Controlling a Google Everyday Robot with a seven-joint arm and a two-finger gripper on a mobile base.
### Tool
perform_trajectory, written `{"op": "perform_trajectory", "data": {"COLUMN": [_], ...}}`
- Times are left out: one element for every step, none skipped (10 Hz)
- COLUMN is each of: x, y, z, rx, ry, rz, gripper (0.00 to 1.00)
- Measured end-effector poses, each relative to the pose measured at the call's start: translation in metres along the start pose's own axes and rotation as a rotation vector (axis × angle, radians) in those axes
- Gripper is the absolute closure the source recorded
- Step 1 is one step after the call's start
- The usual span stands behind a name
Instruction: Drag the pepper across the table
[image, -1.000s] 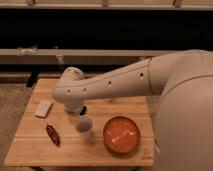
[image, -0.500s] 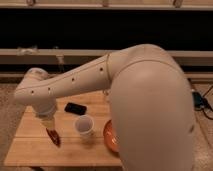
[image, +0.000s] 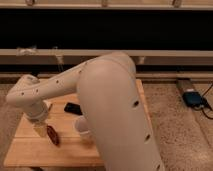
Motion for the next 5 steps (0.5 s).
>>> {"op": "perform_trajectory", "data": {"x": [-0.007,-0.009,-0.011,-0.013,-0.016], "y": [0.001,-0.003,-0.006,-0.010,-0.013], "z": [0.009,0.017,0.023,0.030,0.035], "rx": [-0.013,-0.017,-0.023,-0.028,-0.031], "ry": [0.012,0.026,0.037,0.049,0.054], "rz": [-0.011,-0.011,-0.008,-0.004,-0.001], "gripper": [0.36,0.36,0.36,0.36,0.36]}}
